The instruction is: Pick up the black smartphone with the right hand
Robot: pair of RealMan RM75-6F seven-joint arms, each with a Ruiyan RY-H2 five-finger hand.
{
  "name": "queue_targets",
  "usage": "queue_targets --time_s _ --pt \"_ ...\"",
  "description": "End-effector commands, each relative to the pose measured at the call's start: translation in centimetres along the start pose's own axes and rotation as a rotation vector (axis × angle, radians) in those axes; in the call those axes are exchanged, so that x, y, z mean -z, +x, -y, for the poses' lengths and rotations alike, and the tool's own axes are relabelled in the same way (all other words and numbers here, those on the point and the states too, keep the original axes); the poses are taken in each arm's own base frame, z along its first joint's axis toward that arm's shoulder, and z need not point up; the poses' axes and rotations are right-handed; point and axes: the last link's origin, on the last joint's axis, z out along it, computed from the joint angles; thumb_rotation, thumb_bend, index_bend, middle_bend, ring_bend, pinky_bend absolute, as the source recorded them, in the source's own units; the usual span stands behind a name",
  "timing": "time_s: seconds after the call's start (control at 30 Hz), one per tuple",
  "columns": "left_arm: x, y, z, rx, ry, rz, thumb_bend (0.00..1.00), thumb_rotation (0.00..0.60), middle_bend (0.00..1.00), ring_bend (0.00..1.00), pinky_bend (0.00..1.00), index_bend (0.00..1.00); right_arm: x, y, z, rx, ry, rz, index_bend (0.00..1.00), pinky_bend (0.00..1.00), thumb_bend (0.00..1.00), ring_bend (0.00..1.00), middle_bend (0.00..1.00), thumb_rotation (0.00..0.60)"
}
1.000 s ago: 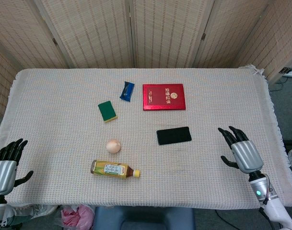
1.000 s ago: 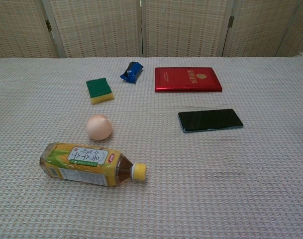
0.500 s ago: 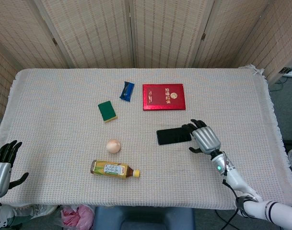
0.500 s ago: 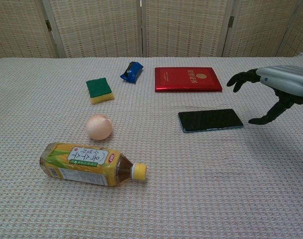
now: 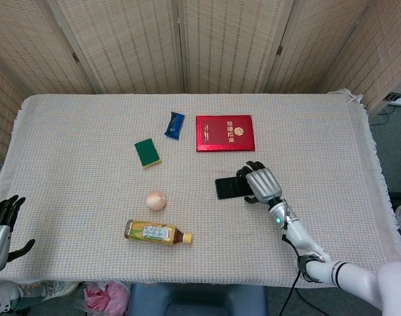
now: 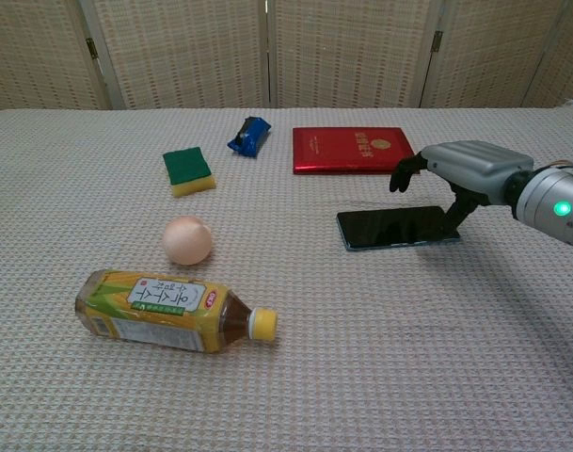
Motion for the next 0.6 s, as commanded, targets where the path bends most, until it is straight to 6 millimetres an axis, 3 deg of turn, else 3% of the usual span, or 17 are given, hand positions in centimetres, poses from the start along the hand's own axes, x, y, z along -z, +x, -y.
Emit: queue_targets --time_s 0.03,0.6 --pt "0.0 0.0 0.1 0.0 0.002 0.001 0.2 0.6 0.09 0.11 0.18 0.11 -0.3 -0.4 0.2 0.011 -0.002 0.015 0.33 0.2 0.09 0.16 0.3 0.6" --pt "-0.1 -0.3 0.3 0.003 0.008 0.008 0.2 0.6 0.09 0.11 0.18 0.11 -1.2 -1.7 0.1 0.04 -0.037 0.041 0.36 0.22 0.1 0.18 0.33 0.6"
